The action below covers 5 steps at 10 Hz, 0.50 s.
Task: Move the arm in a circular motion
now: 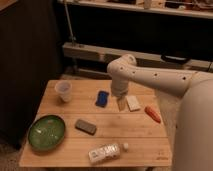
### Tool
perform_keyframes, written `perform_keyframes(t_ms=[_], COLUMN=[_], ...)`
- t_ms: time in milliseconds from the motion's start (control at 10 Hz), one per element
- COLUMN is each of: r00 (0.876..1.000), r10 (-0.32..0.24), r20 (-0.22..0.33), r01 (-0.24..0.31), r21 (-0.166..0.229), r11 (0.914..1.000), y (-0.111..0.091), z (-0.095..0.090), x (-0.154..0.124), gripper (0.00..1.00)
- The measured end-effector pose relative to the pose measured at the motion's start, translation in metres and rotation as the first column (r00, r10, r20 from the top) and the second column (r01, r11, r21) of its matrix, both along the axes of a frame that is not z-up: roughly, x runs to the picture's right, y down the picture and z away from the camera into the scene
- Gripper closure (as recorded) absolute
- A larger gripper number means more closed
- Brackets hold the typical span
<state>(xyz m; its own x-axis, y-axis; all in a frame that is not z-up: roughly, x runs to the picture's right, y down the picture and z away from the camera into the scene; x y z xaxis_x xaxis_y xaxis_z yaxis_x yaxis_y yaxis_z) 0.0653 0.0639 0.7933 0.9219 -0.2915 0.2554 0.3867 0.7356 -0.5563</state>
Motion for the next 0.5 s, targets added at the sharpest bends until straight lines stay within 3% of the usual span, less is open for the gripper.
perform_keyframes(t_ms=[200,500], r00=[1.000,0.999], r10=[-0.011,-0.020], r20=[0.015,0.028], r01=[0.011,0.020], r21=[0.000,-0.006], r11=[0.9999,0.9998], y=[0.000,0.011], z=[0.000,-0.010], x=[-0.007,0.012], gripper=[0.35,0.35])
